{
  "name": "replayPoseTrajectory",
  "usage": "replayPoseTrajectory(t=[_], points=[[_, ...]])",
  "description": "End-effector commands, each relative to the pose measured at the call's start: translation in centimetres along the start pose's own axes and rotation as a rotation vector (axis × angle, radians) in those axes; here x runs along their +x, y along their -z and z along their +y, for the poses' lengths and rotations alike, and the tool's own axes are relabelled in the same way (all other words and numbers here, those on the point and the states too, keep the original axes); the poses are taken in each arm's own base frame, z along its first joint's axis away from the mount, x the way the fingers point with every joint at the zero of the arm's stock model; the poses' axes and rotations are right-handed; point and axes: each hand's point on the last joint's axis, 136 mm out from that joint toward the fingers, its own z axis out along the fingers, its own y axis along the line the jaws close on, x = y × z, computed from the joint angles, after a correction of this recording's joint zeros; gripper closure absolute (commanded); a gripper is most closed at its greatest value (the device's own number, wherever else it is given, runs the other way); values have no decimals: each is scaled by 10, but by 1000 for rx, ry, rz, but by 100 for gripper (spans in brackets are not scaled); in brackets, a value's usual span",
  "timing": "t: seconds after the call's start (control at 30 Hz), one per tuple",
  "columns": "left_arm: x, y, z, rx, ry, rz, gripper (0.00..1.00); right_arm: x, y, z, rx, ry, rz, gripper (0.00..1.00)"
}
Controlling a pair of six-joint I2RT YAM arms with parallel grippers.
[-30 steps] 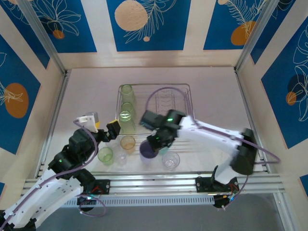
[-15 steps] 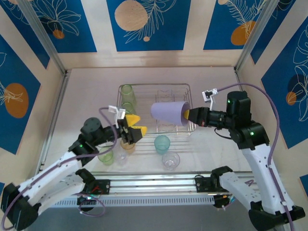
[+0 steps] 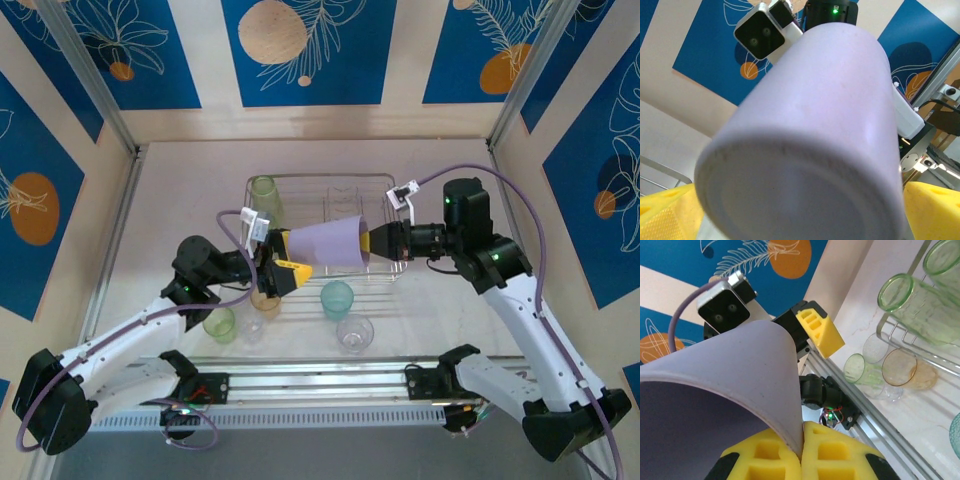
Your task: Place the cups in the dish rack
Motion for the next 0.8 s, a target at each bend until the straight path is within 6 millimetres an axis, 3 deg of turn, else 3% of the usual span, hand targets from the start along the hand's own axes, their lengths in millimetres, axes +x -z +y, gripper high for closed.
replayPoseTrajectory(t=[0.0,0.47,0.77], points=[[-21,1,-16,41,-63,-43,0,5,-4,2,-20,4,34,100],[-34,8,-6,-75,-50,-94,30,2,-11,-15,15,-36,44,100],[-29,8,0,-108,-35,-71,58,4,-23,-24,26,-62,74,100]])
